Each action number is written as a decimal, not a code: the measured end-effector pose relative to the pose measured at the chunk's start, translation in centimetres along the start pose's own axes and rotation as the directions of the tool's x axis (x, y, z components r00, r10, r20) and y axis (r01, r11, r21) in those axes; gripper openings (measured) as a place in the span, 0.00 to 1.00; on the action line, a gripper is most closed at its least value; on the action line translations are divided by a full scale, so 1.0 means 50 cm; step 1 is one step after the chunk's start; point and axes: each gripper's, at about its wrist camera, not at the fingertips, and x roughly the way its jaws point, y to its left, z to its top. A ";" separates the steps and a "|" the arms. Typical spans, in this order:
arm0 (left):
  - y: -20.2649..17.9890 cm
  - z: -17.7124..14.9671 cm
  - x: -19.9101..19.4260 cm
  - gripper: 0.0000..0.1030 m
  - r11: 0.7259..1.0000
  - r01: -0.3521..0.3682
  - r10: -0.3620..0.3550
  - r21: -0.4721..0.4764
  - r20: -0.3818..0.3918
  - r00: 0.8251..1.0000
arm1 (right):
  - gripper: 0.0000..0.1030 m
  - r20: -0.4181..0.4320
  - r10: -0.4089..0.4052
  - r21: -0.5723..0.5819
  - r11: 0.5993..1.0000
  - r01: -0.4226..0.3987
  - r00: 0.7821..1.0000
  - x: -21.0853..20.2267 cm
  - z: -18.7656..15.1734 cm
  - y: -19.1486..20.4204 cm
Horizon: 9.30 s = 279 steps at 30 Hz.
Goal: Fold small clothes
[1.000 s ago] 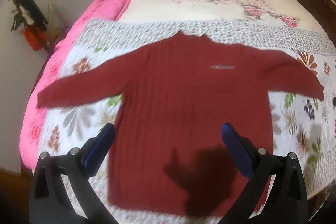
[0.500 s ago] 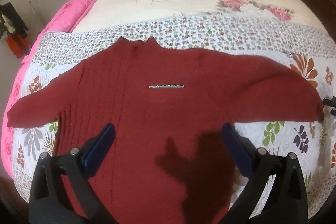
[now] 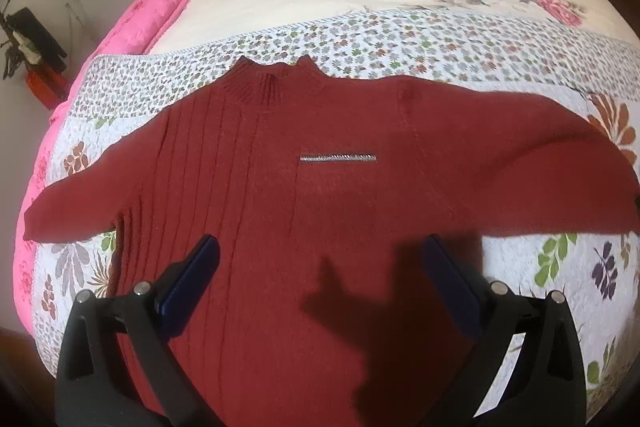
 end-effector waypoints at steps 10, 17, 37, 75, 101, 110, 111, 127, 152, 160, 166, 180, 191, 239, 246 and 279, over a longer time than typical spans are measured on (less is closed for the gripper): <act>0.074 0.015 -0.003 0.97 0.999 -0.004 0.005 -0.048 0.018 1.000 | 0.14 0.061 0.119 -0.197 0.975 -0.105 0.991 -0.126 -0.025 0.212; 0.161 0.007 0.016 0.97 0.995 -0.004 0.003 -0.104 -0.003 1.000 | 0.13 -0.061 0.213 -0.324 0.920 -0.221 0.975 -0.051 -0.064 0.500; 0.182 -0.005 0.110 0.97 0.987 0.094 -0.105 -0.129 -0.080 0.991 | 0.51 -0.118 0.371 -0.291 0.874 -0.389 0.921 0.003 -0.088 0.652; 0.091 0.101 0.109 0.16 0.897 0.371 -0.372 -0.241 0.044 0.927 | 0.52 -0.026 0.233 -0.200 0.952 -0.234 0.972 0.009 -0.157 0.423; 0.476 0.057 0.334 0.20 0.953 -0.061 0.011 -0.296 -0.168 0.986 | 0.45 -0.260 0.244 -0.227 0.925 -0.305 0.934 0.212 -0.208 0.712; 0.491 0.080 0.264 0.31 0.943 0.056 -0.076 -0.328 -0.048 0.996 | 0.51 -0.158 0.234 -0.265 0.926 -0.270 0.959 0.153 -0.205 0.773; 0.474 0.085 0.267 0.34 0.950 0.068 -0.088 -0.304 -0.053 0.995 | 0.51 -0.162 0.231 -0.268 0.925 -0.268 0.959 0.159 -0.209 0.781; 0.587 0.055 0.250 0.63 0.970 0.088 -0.115 -0.227 -0.105 0.988 | 0.62 -0.082 0.100 -0.292 0.949 -0.120 0.992 0.120 -0.231 0.854; 1.381 -0.177 0.185 0.83 0.666 -0.205 0.073 -0.718 -0.210 0.975 | 0.72 -0.154 0.072 -0.484 0.864 -0.139 0.985 0.156 -0.392 1.180; 1.432 -0.166 0.163 0.82 0.569 -0.129 0.035 -0.812 -0.132 0.991 | 0.72 -0.148 0.051 -0.514 0.849 -0.121 0.988 0.159 -0.402 1.203; 1.443 -0.161 0.172 0.62 0.584 -0.090 0.008 -0.807 -0.105 0.994 | 0.72 -0.146 0.046 -0.518 0.847 -0.117 0.988 0.156 -0.402 1.199; 1.323 -0.101 0.079 0.06 0.616 0.082 0.009 -0.784 0.112 0.994 | 0.72 -0.129 0.047 -0.482 0.870 -0.105 0.990 0.144 -0.389 1.143; 1.033 0.059 0.098 0.06 0.852 0.204 -0.124 -0.482 0.191 0.974 | 0.73 -0.118 0.024 -0.437 0.897 -0.074 0.993 0.137 -0.378 1.070; 0.971 0.029 0.269 0.67 0.892 0.203 -0.242 -0.405 -0.046 0.969 | 0.74 -0.337 0.245 -0.472 0.792 -0.388 0.909 0.250 -0.366 1.358; 0.998 0.004 0.240 0.70 0.888 0.198 -0.234 -0.416 -0.036 0.972 | 0.32 -0.412 0.243 -0.420 0.805 -0.419 0.878 0.320 -0.365 1.380; 0.702 0.116 0.318 0.72 0.978 0.117 -0.137 -0.172 -0.108 0.985 | 0.06 -0.070 0.187 -0.252 0.947 -0.199 0.980 0.140 -0.218 0.885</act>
